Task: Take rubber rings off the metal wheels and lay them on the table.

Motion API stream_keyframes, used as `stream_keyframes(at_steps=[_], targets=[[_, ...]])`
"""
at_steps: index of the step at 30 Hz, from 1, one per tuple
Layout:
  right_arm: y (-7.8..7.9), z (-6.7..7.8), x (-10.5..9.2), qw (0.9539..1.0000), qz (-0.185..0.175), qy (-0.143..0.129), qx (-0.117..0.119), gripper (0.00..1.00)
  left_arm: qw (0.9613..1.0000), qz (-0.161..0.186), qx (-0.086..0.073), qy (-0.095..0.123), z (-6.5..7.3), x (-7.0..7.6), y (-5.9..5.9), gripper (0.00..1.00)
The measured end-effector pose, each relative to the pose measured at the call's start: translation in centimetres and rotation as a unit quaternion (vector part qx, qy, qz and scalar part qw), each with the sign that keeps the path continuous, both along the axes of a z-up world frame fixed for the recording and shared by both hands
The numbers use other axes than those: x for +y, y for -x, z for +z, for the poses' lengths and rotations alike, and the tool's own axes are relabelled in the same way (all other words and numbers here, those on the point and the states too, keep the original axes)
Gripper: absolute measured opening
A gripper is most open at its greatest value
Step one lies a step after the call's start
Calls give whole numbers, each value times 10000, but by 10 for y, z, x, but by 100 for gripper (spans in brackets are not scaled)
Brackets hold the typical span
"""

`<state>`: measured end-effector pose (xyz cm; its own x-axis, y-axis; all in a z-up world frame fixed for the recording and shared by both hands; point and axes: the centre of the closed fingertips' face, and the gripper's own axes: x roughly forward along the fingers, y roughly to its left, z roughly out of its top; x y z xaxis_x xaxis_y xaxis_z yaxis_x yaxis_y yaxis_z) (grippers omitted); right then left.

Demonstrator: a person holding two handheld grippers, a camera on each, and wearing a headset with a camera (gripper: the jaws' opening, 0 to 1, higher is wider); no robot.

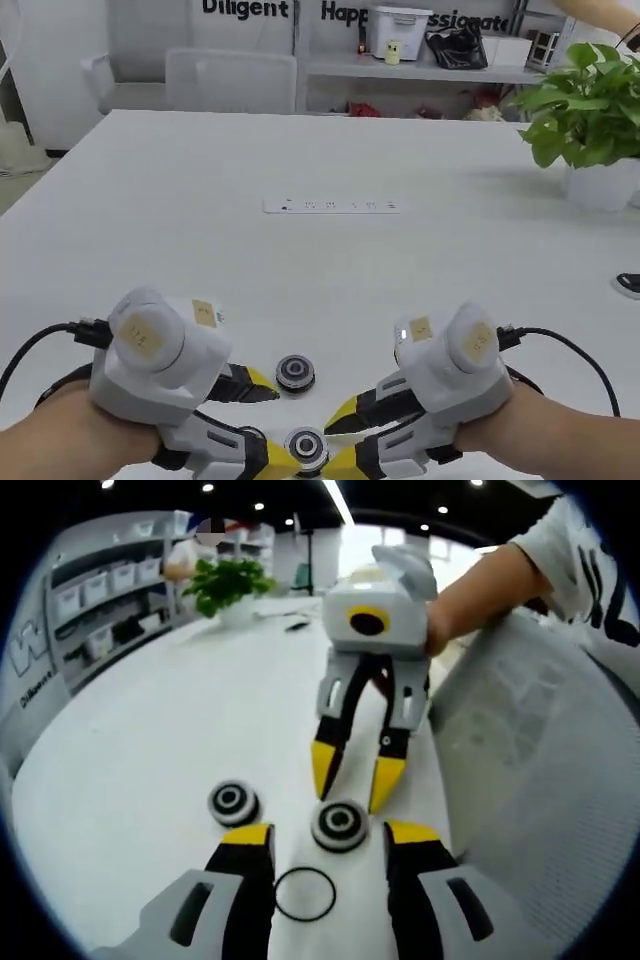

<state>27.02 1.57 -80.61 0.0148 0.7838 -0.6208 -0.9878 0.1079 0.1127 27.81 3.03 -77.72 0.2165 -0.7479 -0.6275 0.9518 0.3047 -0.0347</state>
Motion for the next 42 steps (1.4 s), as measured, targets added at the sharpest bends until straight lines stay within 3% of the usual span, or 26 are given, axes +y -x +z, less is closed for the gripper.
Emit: stream_keyframes(at_steps=[16,26,31,42], targets=[[0,-4,-1,10000,-17,8,21,20,9996,-231,86,-115,-11,-11,6,29],[0,-5,-1,10000,-29,6,53,20,9994,-312,-6,-174,-16,-15,6,22],[-1,-5,-1,10000,-46,-17,69,20,9995,-261,-41,-173,-16,-14,5,15],[1,-5,0,9998,-74,-87,169,18,9996,-180,-141,-162,-16,-14,4,14]])
